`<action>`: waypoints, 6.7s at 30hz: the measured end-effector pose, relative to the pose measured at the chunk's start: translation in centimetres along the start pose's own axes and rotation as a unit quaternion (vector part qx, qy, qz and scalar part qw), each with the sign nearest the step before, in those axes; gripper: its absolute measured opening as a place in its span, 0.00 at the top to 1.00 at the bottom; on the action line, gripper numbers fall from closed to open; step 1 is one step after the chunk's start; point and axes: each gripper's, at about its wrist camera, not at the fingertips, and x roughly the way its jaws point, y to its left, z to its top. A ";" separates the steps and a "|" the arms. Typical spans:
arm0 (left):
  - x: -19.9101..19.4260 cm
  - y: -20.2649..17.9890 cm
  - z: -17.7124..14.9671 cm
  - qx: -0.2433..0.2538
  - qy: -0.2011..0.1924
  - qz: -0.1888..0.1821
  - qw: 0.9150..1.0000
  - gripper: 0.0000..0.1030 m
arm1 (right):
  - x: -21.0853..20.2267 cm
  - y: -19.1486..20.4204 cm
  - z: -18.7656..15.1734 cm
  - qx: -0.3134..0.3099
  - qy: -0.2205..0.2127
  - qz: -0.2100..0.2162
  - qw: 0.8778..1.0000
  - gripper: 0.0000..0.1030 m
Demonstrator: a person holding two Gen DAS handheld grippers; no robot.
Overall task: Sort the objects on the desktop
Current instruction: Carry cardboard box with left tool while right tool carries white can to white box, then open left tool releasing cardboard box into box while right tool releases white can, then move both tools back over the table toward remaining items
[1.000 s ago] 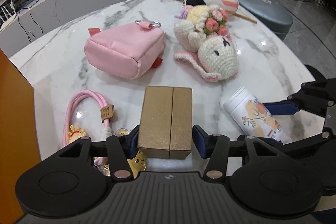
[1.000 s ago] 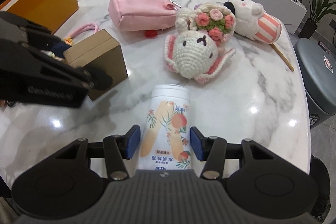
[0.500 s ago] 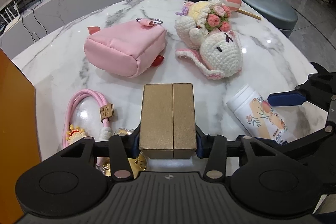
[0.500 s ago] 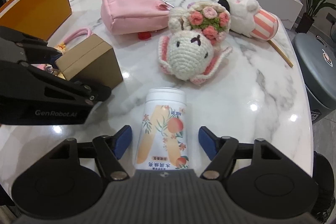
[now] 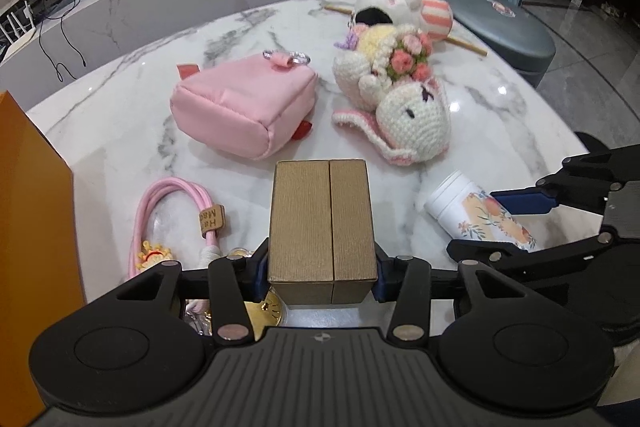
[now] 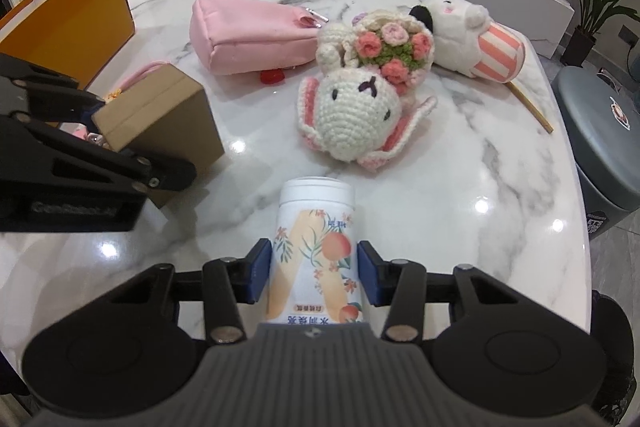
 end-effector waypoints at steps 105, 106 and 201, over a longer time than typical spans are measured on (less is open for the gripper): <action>-13.7 27.1 -8.7 -0.195 -0.040 0.125 0.972 0.49 | -3.4 29.1 13.6 -0.172 -0.109 0.171 0.964 0.73; -13.4 27.2 -8.7 -0.196 -0.037 0.125 0.972 0.49 | -2.8 29.4 13.8 -0.173 -0.101 0.168 0.965 0.75; -11.6 10.5 -2.1 -0.058 -0.104 0.061 0.991 0.42 | -6.6 13.8 8.2 -0.110 -0.101 0.091 0.985 0.75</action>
